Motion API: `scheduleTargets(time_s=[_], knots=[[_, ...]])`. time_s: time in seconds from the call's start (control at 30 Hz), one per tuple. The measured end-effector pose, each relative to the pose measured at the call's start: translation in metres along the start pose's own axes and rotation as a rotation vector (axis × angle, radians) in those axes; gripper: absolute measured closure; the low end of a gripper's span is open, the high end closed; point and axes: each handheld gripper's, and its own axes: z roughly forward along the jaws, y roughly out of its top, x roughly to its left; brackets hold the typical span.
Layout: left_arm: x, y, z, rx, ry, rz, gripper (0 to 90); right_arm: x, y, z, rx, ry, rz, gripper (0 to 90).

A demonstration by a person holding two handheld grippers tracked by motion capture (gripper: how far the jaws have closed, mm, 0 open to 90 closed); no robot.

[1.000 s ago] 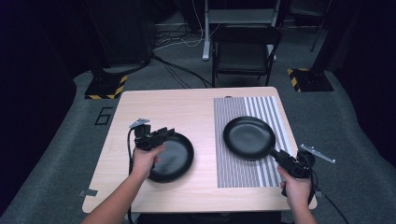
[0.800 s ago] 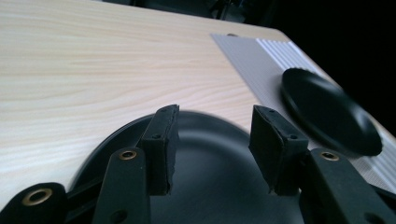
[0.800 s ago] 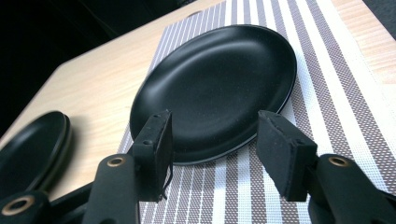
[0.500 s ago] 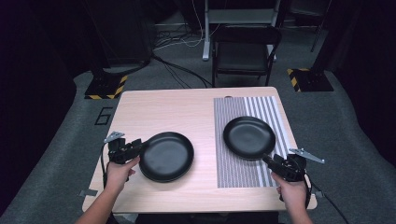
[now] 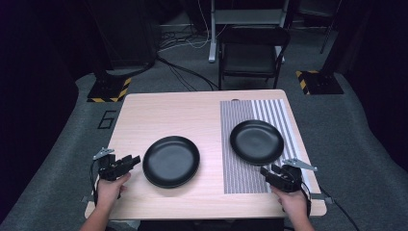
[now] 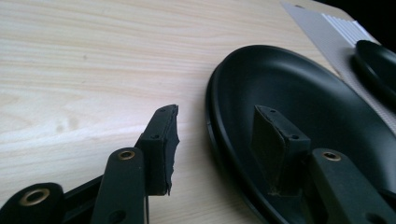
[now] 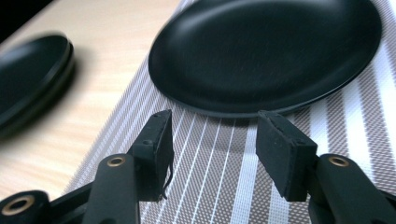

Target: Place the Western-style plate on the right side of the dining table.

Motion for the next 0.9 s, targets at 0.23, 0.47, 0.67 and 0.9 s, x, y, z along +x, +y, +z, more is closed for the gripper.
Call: scheduleTargets(time_s=[0.23, 0.47, 0.67, 0.9], knots=[[0.006, -0.001, 0.004, 0.038, 0.026, 0.099, 50.2, -0.001, -0.007, 0.007, 0.035, 0.014, -0.044, 44.4], [0.008, 0.001, 0.005, 0.059, 0.049, 0.168, 48.9, -0.009, -0.012, 0.007, 0.063, -0.01, -0.022, 43.6], [0.017, 0.0, 0.006, 0.087, 0.074, 0.181, 47.2, -0.012, -0.015, 0.005, 0.075, -0.039, -0.063, 42.8], [0.022, -0.004, 0.008, 0.111, 0.083, 0.206, 45.3, -0.012, -0.015, 0.006, 0.067, -0.049, -0.098, 42.0]])
